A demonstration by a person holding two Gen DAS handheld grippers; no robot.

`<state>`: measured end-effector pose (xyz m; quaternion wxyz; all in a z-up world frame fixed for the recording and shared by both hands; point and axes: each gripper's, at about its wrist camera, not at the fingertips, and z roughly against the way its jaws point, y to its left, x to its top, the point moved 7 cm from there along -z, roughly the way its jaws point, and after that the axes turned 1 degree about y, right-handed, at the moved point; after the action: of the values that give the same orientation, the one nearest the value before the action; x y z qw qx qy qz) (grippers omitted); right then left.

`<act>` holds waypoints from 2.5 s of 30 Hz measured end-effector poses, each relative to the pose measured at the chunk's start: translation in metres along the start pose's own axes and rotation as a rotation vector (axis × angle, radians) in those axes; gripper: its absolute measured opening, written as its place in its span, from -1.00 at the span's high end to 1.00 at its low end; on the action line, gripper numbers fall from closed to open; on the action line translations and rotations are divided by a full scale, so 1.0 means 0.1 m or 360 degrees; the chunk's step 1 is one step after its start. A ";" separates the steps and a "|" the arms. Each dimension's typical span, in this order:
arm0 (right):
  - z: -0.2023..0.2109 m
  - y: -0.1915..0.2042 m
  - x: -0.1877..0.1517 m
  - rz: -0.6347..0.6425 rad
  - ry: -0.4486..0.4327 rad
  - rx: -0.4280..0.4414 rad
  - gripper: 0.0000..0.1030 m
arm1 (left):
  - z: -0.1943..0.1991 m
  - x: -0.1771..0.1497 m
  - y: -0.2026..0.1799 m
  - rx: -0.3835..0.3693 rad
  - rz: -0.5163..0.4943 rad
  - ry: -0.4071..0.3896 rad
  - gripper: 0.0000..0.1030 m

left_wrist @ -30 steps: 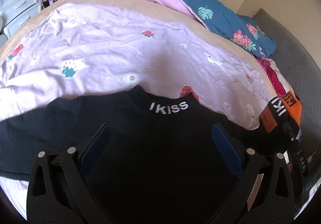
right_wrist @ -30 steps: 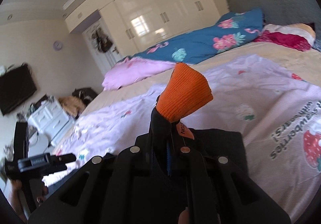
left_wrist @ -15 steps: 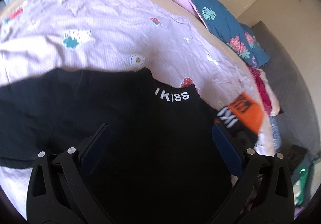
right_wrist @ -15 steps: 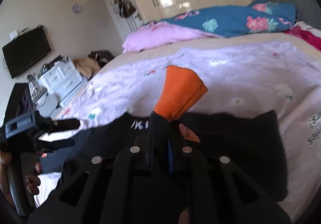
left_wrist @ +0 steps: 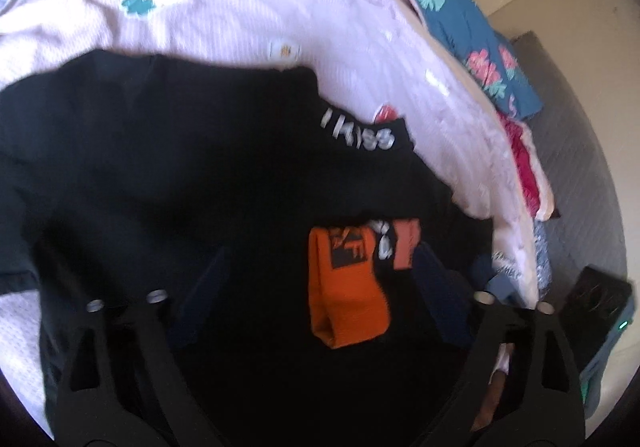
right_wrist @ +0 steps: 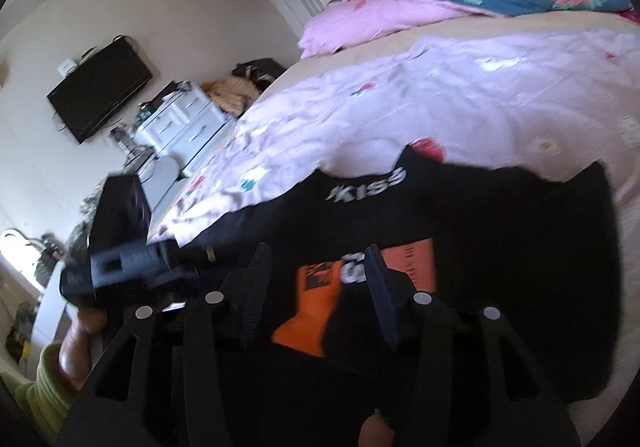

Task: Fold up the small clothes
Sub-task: 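Lift the cuff with the right gripper, fold the sleeve across the shirt body, release, then move the left gripper toward the other sleeve's orange cuff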

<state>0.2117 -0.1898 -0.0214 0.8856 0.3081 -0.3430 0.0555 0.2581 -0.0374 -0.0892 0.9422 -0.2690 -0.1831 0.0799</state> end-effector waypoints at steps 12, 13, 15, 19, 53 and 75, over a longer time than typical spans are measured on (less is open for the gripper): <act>0.40 -0.53 0.17 -0.0149 -0.0168 -0.0195 0.07 | -0.51 -0.23 -0.38 0.0119 -0.0197 0.0069 0.60; 0.45 -0.57 0.18 -0.0147 -0.0184 -0.0225 0.07 | -0.50 -0.21 -0.43 0.0088 -0.0207 0.0062 0.81; 0.50 -0.63 0.21 -0.0133 -0.0214 -0.0290 0.07 | -0.42 -0.18 -0.51 0.0063 -0.0251 0.0031 0.82; 0.70 -0.79 0.26 -0.0162 -0.0285 -0.0376 0.07 | 0.01 -0.09 -0.74 -0.0019 -0.0380 -0.0132 0.84; -0.04 -0.69 -0.14 -0.0003 0.0171 -0.0393 -0.02 | 0.50 -0.05 0.56 0.0256 -0.0084 -0.0244 0.89; -0.10 -0.61 -0.35 0.0068 0.0248 -0.0488 -0.59 | 0.27 -0.24 0.50 0.0483 -0.0296 -0.0119 0.33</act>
<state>0.2095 -0.2289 -0.0805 0.9448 0.1567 -0.2844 0.0450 0.2229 0.0116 -0.1023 0.9679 -0.1025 -0.2278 0.0291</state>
